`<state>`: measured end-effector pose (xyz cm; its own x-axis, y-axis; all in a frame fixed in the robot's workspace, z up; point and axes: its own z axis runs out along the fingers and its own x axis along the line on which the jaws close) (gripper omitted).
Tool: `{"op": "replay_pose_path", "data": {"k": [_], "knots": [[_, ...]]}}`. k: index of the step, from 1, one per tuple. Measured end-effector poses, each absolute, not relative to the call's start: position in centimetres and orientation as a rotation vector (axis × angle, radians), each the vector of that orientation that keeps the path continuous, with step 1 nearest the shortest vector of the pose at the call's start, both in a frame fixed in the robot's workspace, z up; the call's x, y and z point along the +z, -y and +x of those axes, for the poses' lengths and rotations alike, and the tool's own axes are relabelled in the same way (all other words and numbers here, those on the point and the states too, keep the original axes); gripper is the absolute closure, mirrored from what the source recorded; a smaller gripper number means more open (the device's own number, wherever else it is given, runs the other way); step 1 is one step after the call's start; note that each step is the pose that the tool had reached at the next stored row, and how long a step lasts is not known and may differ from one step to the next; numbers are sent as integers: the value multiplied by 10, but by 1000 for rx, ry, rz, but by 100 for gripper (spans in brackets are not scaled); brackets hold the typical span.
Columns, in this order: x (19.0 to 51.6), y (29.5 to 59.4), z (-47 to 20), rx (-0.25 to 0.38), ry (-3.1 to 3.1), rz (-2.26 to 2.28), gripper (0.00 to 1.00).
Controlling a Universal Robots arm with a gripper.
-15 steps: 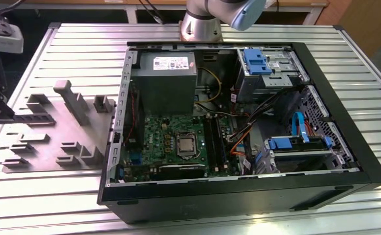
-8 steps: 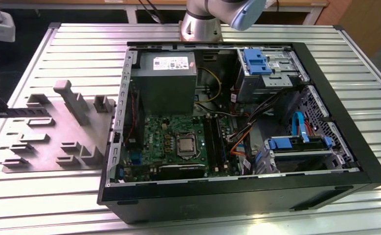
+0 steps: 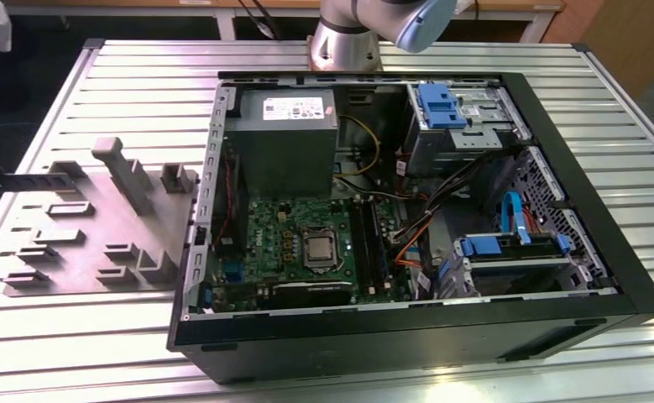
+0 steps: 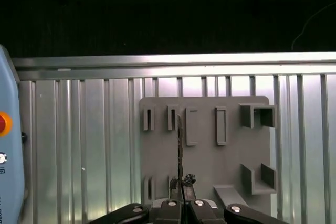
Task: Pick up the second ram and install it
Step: 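Pick up the second ram and move it above second insertion slot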
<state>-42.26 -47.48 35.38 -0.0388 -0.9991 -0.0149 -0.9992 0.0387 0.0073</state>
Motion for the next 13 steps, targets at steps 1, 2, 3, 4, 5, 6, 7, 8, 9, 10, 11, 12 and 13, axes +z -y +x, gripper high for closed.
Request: {"op": "replay_pose_path", "data": {"k": [1, 2, 3, 4, 5, 6, 7, 8, 9, 10, 11, 12, 13], "knots": [[357, 475, -423, 25, -2260, -2173, 89], [360, 475, -423, 24, -2261, -2173, 89], [363, 475, -423, 24, -2261, -2172, 89], [366, 475, -423, 24, -2262, -2172, 89], [369, 475, -423, 24, -2262, -2171, 89], [371, 475, -423, 24, -2263, -2171, 89], [373, 475, -423, 24, -2263, -2170, 89], [376, 475, -423, 24, -2264, -2170, 89], [378, 475, -423, 24, -2264, -2169, 89], [380, 475, -423, 24, -2265, -2168, 89], [382, 475, -423, 24, -2265, -2168, 89], [383, 475, -423, 24, -2265, -2167, 89], [385, 475, -423, 24, -2266, -2167, 89]]}}
